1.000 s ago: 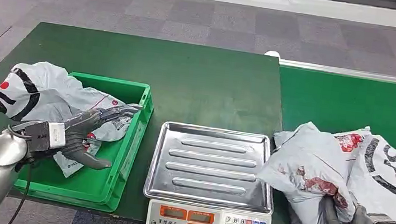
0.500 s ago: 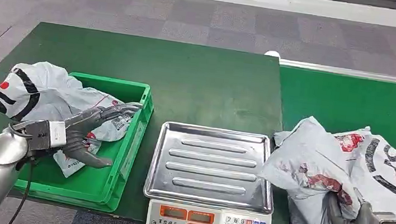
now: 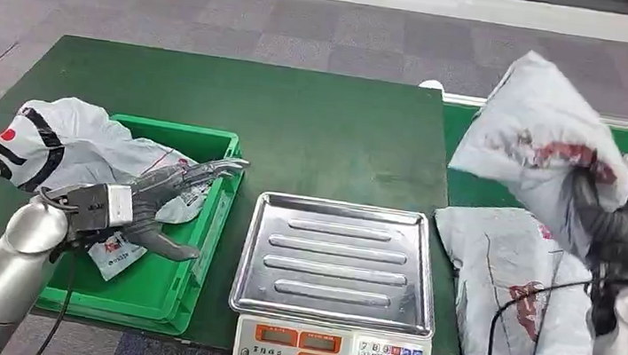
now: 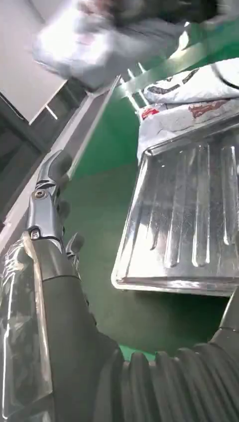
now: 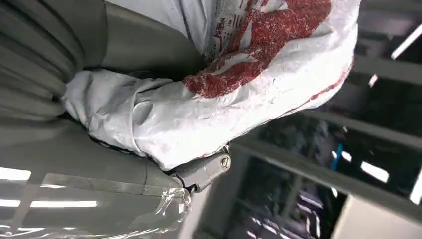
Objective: Moved the parcel from conveyor to table for the left to box.
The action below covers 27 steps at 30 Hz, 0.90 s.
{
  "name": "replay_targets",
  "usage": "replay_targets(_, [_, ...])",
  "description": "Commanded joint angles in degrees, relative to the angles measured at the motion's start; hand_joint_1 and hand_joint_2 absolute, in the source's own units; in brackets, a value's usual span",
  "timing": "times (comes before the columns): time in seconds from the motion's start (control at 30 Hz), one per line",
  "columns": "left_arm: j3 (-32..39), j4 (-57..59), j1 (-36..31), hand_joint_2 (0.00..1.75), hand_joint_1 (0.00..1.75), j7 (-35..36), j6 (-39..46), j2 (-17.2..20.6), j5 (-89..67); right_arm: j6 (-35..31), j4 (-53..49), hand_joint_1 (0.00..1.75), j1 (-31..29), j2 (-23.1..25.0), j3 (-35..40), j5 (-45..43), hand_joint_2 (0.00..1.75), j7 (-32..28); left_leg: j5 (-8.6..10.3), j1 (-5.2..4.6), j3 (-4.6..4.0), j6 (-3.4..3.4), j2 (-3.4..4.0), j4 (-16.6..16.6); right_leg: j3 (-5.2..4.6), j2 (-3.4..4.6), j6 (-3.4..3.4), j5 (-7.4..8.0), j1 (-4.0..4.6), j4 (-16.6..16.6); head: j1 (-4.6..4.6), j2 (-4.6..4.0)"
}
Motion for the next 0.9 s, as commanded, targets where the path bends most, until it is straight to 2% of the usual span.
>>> replay_targets(0.03, [-4.0,5.8,-3.8,1.75,0.00,0.6,-0.3,-0.7,0.8,-2.4,23.7,1.75,-28.6,1.1,14.7,0.0,1.75,3.1,0.10,0.01,0.09,-0.01,0.14,-0.1,0.03,0.21,-0.02,0.14,0.02,-0.1,0.02,0.00])
replay_targets(0.2, [-4.2,6.4,-4.8,1.75,0.00,0.9,-0.4,-1.1,1.2,-2.4,24.0,1.75,-29.6,1.0,15.2,-0.1,1.75,3.9,0.09,-0.03,-0.17,-0.03,-0.41,0.0,-0.04,-0.33,-0.02,-0.03,0.01,0.1,0.02,0.00])
replay_targets(0.6, [-4.3,6.4,-4.8,1.75,0.00,0.9,-0.4,-1.1,1.2,-2.4,24.1,1.75,-29.1,0.9,15.3,0.0,1.75,3.9,0.10,-0.02,-0.24,-0.01,-0.53,0.0,-0.05,-0.42,0.00,-0.06,0.01,0.0,0.02,0.00])
replay_targets(0.7, [-4.6,6.6,-5.0,1.75,0.00,0.8,-0.6,-0.4,1.8,-0.4,24.0,1.75,-30.0,1.1,17.0,-0.7,1.75,4.7,0.09,-0.02,-0.26,-0.02,-0.50,0.0,-0.09,-0.38,0.00,-0.05,0.00,0.0,0.02,0.00])
replay_targets(0.77, [-4.4,7.1,-4.9,1.75,0.00,0.8,-0.6,0.0,2.1,3.5,24.3,1.75,-30.0,2.7,18.6,-2.2,1.75,6.1,0.08,-0.01,-0.24,-0.03,-0.46,0.0,-0.08,-0.31,-0.01,-0.04,0.02,0.0,0.02,0.00])
replay_targets(0.9, [-4.1,8.3,-4.6,1.75,0.00,0.4,-0.6,0.6,2.5,6.5,24.0,1.75,-28.8,4.8,23.0,-3.8,1.75,7.2,0.08,0.00,-0.20,-0.03,-0.38,0.0,-0.06,-0.25,-0.02,-0.02,0.05,0.0,0.02,0.00])
